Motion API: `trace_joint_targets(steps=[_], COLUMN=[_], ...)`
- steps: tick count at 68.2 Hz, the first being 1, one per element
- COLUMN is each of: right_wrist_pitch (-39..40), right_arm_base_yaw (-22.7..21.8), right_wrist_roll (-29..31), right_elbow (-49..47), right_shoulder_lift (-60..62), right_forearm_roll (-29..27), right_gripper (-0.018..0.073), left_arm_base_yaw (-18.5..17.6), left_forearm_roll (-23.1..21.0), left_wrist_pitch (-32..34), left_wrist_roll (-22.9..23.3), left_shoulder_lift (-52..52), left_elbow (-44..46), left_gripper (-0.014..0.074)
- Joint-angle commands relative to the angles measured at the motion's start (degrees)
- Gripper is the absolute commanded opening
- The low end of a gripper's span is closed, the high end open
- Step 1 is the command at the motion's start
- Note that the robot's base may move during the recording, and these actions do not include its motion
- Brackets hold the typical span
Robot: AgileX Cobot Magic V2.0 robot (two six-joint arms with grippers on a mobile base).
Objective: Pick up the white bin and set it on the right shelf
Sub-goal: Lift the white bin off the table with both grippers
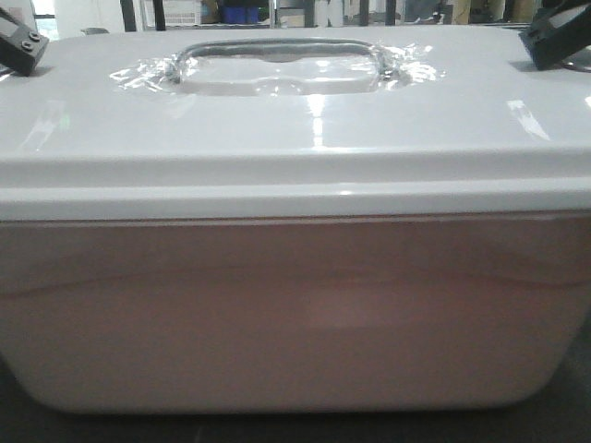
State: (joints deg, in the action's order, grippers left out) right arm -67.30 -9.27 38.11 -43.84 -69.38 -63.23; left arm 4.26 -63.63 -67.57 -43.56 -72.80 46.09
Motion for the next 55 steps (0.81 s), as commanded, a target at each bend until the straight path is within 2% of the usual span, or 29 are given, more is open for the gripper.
trace_joint_targets(steps=[1,55], right_wrist_pitch=[-9.16,-9.16], right_arm_base_yaw=[0.16,0.16], right_wrist_roll=[2.98,3.45], right_elbow=[-1.56,-1.56], right_shoulder_lift=[1.45,16.49], right_forearm_roll=[-7.72,-9.65], right_gripper=[0.0340,0.0340], left_arm_base_yaw=[-0.35,-0.35], left_forearm_roll=[-6.77,-7.17], left_wrist_pitch=[-4.20,-3.84], left_wrist_roll=[-0.63,-0.26], left_shoulder_lift=[1.42,15.92], left_elbow=[2.09,2.09], left_gripper=[0.0261,0.0261])
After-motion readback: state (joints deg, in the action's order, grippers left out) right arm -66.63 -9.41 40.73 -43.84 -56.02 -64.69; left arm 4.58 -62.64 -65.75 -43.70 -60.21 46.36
